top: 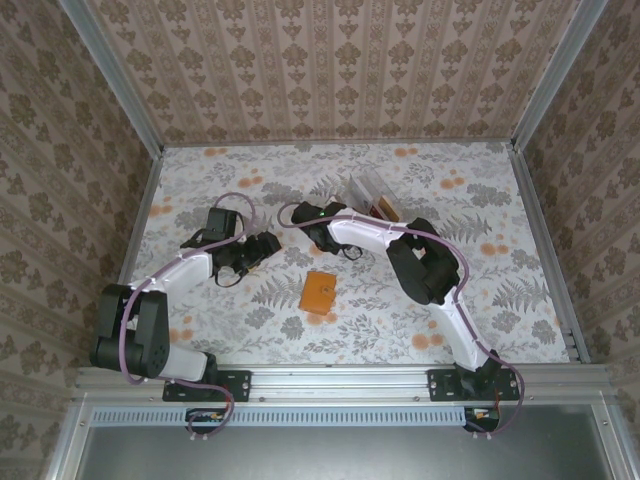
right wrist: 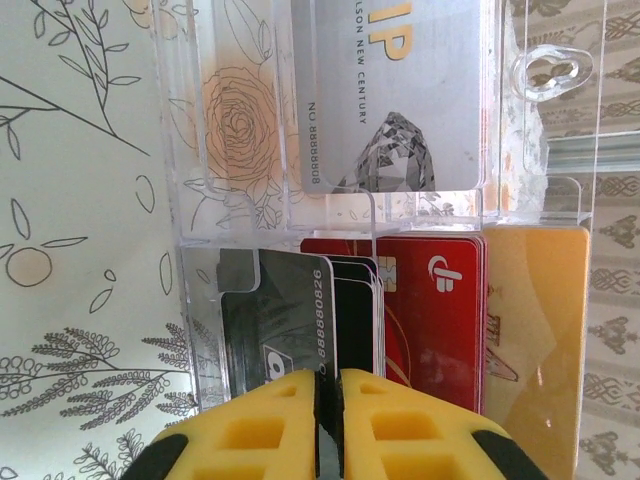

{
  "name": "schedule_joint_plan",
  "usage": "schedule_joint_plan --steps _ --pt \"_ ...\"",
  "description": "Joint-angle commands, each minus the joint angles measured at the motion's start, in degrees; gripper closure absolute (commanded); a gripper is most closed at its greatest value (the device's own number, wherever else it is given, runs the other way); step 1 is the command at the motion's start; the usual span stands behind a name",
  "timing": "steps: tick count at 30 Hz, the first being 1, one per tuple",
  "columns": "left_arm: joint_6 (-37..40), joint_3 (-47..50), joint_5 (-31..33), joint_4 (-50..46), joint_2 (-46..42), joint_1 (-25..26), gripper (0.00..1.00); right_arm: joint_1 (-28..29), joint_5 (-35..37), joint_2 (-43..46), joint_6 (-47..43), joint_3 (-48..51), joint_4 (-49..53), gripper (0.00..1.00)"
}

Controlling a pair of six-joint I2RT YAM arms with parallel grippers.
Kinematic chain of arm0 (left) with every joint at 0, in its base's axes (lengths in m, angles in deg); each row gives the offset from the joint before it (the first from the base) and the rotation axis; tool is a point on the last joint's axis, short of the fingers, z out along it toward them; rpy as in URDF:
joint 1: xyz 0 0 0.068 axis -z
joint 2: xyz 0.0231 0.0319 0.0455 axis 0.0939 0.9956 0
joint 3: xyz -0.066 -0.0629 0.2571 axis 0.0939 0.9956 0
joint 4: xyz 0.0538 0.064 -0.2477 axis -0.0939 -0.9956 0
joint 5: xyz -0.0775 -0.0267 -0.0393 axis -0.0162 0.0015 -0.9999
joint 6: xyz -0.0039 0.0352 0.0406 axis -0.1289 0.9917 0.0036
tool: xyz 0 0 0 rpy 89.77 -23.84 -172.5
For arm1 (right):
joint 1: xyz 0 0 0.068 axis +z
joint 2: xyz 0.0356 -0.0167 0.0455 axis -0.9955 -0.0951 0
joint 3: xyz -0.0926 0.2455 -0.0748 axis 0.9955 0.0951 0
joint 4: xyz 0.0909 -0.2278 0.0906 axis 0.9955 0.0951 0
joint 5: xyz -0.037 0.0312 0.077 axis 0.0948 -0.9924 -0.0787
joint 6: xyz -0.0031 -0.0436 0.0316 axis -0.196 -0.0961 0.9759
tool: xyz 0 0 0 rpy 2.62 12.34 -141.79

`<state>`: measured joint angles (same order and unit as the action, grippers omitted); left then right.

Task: Put the credit cards into the card holder
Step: Pick up the credit card from the storage box.

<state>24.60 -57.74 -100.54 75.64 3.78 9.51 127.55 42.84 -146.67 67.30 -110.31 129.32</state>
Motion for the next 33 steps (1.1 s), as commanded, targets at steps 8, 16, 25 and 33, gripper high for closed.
schedule_joint_plan --steps 8,16,25,33 --pt "-1.0 -0.7 -0.9 0.3 0.7 -0.3 0.25 -1.0 0.6 2.2 -0.4 -1.4 2.3 0.82" --pt "-1.1 -0.8 -0.9 0.5 0.8 -0.3 0.25 -1.4 1.7 1.6 -1.5 -1.5 1.6 0.81" --pt "-1.1 -0.7 -1.0 0.4 0.9 -0.3 0.25 -1.4 -0.8 2.7 -1.5 -1.8 2.2 0.90" --pt "-1.0 -0.8 -1.0 0.1 0.7 -0.3 0.25 -2.1 -11.0 4.5 0.8 -4.8 7.7 0.94"
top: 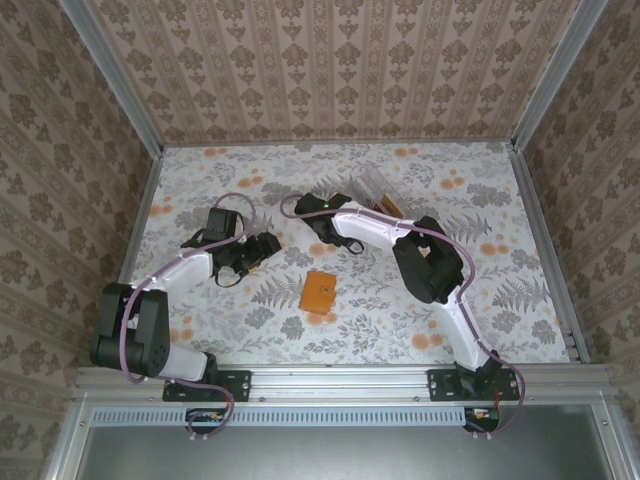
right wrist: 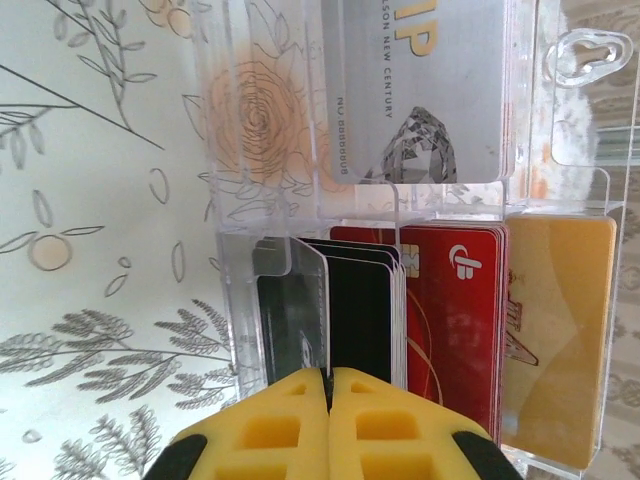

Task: Put the credit cards into the card holder
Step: Pick up the credit card from the storage box.

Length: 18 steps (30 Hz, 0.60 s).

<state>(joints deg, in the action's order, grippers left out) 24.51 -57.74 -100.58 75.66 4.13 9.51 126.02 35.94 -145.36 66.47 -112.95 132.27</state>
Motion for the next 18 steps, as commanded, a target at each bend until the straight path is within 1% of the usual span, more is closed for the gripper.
schedule_joint_plan --steps 1,3,6,10,13,15,18 --pt "-0.9 -0.9 -1.1 0.0 0.3 -0.3 0.25 -0.8 -5.1 3.7 1.9 -2.3 5.0 0.95" --pt "-0.9 -0.9 -1.1 -0.2 0.1 -0.4 0.25 -1.1 -7.2 4.8 2.5 -2.4 5.8 0.99" --pt "-0.7 -1.0 -1.3 -0.6 -0.4 -0.3 0.25 -1.8 -10.7 7.4 3.6 -2.4 6.7 0.99" --pt "-0.6 -1.4 -2.1 -0.7 -1.3 -0.2 0.25 -3.1 -18.0 12.2 6.0 -1.3 6.7 1.00" --pt "-0.6 -1.7 -2.4 -0.7 -2.0 0.0 0.25 -4.4 -22.7 16.6 8.0 2.0 4.0 0.99" --pt "-0.6 -2.0 -2.7 -0.7 -2.1 0.2 0.25 -5.5 -24.9 18.2 9.1 3.5 3.0 0.99" --pt "-0.7 -2.4 -2.8 -0.8 -1.9 0.6 0.25 -6.9 -25.8 18.8 9.9 5.0 1.5 1.00"
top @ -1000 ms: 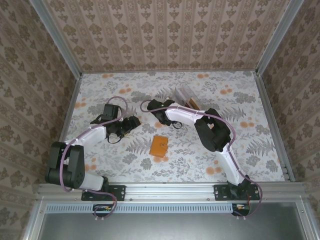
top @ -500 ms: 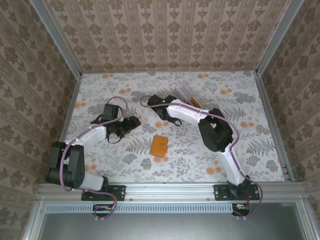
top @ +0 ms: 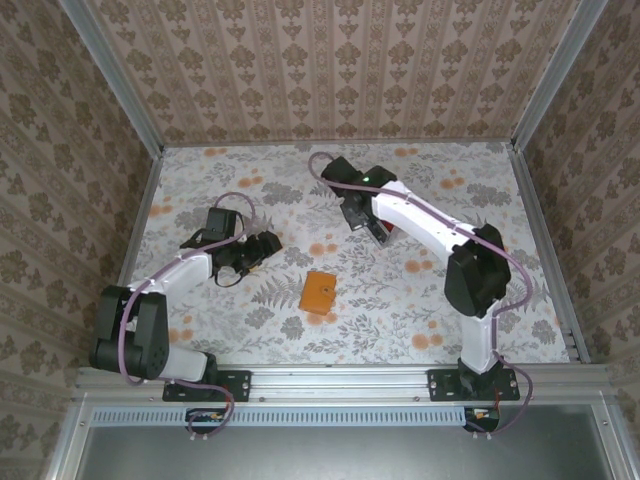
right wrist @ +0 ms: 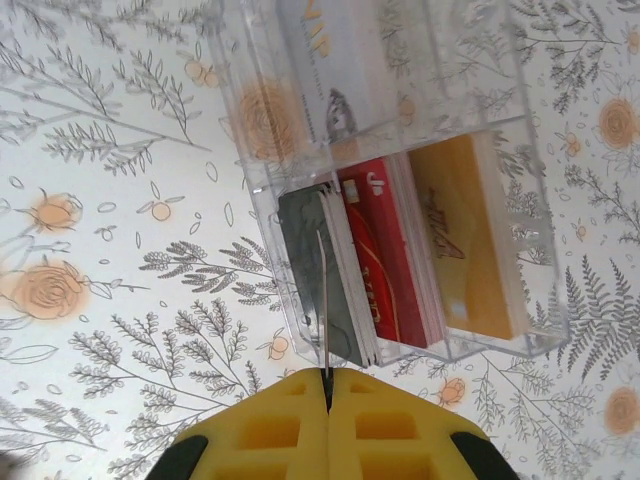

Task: Put the credit cards into the card holder
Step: Pick up the credit card from the storage box.

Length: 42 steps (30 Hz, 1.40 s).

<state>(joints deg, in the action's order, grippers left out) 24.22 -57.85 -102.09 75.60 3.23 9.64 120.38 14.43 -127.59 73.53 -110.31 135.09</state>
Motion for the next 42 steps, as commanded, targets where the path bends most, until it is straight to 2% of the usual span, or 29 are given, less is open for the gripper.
schedule_joint_plan --steps 1,5,9,12,15,18,20,22,26,37,40,42 --pt "-0.5 -2.3 -1.3 -0.7 -1.0 0.5 0.25 -1.6 -5.1 1.0 3.0 2.4 -1.4 1.00" --pt "-0.9 -2.5 -1.6 -0.5 -1.0 1.1 0.25 -2.4 -9.2 1.1 3.9 2.9 -2.4 1.00" --pt "-1.9 -2.4 -3.8 1.6 -1.3 1.3 0.24 -4.5 -20.1 4.7 7.1 6.3 -6.5 1.00" --pt "-3.0 -2.8 -6.3 3.9 -1.1 1.3 0.24 -7.5 -32.8 9.9 16.9 13.1 -14.1 1.00" --pt "-4.1 -3.9 -8.6 5.7 -0.4 1.7 0.24 -9.8 -40.1 14.6 32.4 22.7 -24.3 1.00" --pt "-4.4 -6.0 -10.2 5.9 1.1 2.6 0.24 -9.6 -40.2 16.7 41.9 27.0 -28.8 1.00" --pt "-4.6 -7.0 -10.4 5.9 1.9 3.4 0.24 -7.8 -36.0 17.4 44.8 26.8 -27.2 1.00" --pt "-4.9 -7.6 -10.2 5.8 2.5 4.2 0.24 -5.0 -25.8 17.0 50.5 23.7 -18.4 1.00" --pt "-5.2 -8.4 -10.0 5.6 3.7 5.1 0.24 -1.9 -18.9 14.4 56.0 19.1 -10.4 1.00" --pt "-5.4 -7.8 -9.8 5.1 3.7 5.7 0.24 1.9 -18.3 13.1 63.3 17.9 -8.4 1.00" --pt "-5.3 -8.4 -10.2 5.3 4.2 5.8 0.24 2.1 -20.7 13.7 59.9 19.4 -12.9 1.00" --pt "-5.2 -8.6 -10.8 5.9 4.4 6.0 0.24 1.9 -26.3 14.4 54.0 21.7 -20.5 1.00"
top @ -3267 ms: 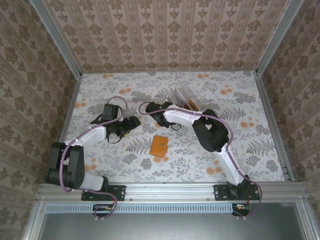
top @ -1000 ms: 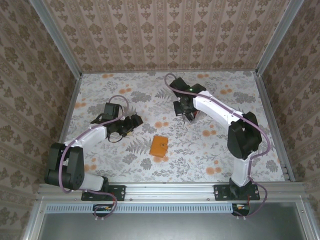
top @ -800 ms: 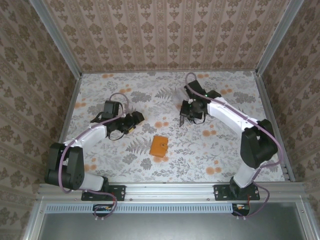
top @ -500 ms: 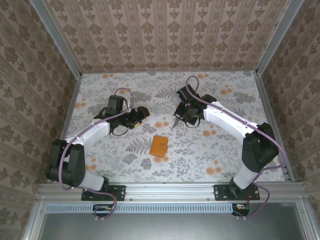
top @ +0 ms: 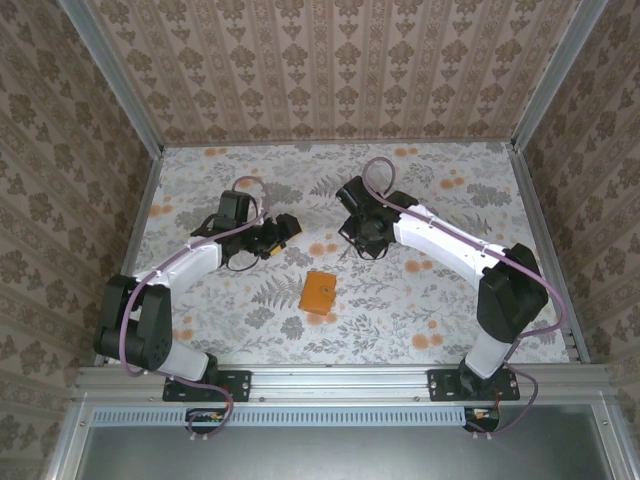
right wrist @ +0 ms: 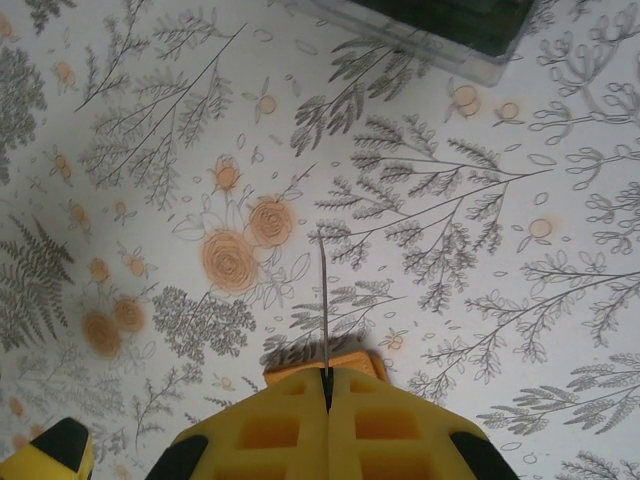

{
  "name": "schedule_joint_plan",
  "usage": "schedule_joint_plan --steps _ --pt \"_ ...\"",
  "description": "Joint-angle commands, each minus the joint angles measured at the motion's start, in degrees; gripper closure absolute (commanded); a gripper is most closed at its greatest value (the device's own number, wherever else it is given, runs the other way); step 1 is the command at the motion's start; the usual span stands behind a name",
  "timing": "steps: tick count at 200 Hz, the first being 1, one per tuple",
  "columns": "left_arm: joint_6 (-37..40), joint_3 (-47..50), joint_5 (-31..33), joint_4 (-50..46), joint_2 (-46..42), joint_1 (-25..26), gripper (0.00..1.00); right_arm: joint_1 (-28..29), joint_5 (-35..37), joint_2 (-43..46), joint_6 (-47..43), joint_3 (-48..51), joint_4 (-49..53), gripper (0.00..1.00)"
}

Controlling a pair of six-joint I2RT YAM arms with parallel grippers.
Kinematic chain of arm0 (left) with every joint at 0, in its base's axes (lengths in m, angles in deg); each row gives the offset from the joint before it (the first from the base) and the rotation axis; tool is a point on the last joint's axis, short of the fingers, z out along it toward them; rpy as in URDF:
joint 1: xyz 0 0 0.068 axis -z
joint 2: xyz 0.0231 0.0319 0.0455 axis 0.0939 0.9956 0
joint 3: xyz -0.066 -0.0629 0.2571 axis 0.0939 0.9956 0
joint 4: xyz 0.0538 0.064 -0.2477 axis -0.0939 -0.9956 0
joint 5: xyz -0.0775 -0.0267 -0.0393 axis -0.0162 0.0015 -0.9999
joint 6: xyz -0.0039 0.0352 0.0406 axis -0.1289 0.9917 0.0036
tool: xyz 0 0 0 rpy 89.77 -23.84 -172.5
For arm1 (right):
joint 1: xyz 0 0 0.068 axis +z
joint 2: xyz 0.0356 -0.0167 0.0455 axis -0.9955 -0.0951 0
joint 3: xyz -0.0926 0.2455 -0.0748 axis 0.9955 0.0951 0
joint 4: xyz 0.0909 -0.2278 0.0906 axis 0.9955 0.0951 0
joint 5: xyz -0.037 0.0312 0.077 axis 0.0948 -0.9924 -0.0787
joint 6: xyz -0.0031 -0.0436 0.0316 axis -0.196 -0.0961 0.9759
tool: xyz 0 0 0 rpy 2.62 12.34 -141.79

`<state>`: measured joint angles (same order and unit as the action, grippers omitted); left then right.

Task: Put the credit cards into the card holder
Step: Pick up the credit card from the storage box.

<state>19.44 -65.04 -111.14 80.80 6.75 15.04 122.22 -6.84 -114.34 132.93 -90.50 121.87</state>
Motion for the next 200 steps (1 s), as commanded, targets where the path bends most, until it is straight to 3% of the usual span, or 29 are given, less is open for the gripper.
schedule_joint_plan --steps 1,24,63,122,200 --pt "-0.5 -1.5 -2.0 0.9 0.9 0.7 0.24 -0.2 -9.7 1.8 -9.1 3.9 -14.0 1.00" --pt "-1.0 -1.2 -4.3 2.5 0.8 1.0 0.24 -0.4 -15.9 4.5 -12.6 9.8 -26.4 1.00" --pt "-3.8 0.5 -8.6 8.5 1.3 1.4 0.24 -1.4 -21.1 6.6 -16.1 11.6 -28.1 1.00" --pt "-6.6 0.4 -12.4 13.7 2.0 1.4 0.26 -5.1 -29.0 12.0 -14.4 22.3 -44.3 1.00" --pt "-9.7 -1.1 -18.7 20.3 4.0 2.9 0.39 -8.7 -36.3 12.4 -10.4 27.0 -57.9 1.00"
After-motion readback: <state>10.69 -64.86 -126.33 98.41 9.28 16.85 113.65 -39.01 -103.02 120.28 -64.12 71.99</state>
